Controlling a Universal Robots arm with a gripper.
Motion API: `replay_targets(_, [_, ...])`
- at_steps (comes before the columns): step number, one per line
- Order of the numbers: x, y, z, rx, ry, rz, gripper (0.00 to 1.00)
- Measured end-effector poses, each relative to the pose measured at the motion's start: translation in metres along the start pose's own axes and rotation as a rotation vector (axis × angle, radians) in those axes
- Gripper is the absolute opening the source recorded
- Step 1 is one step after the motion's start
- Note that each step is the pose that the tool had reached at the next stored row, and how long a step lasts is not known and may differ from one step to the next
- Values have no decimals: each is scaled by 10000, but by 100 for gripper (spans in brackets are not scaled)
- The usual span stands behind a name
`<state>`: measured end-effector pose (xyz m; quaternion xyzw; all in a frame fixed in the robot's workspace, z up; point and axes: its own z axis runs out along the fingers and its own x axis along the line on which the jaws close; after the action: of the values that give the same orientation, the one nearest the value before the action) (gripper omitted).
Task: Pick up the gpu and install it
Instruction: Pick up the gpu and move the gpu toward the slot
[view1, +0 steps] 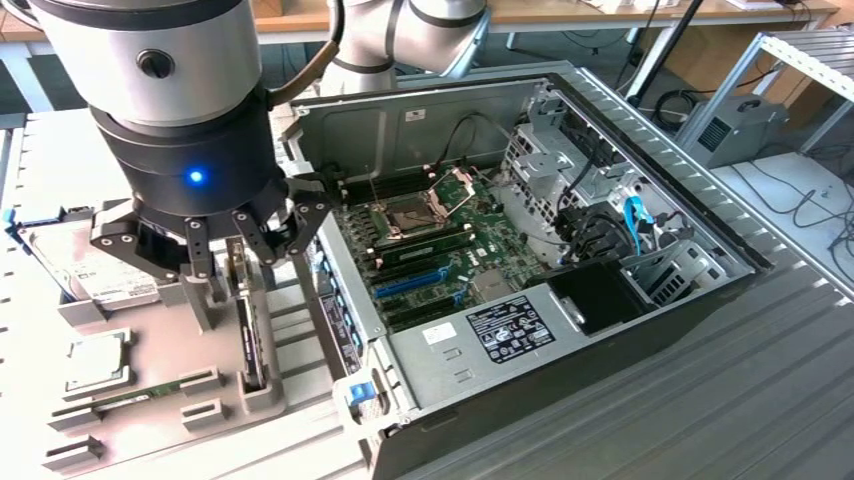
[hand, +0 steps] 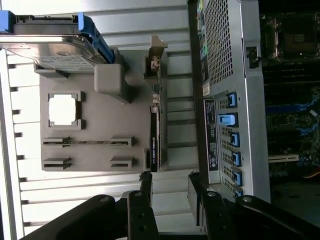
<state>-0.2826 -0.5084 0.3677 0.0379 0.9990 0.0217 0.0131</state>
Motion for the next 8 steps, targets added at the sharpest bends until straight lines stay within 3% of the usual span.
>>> replay_targets(8, [18,23,19,0,0,0,42])
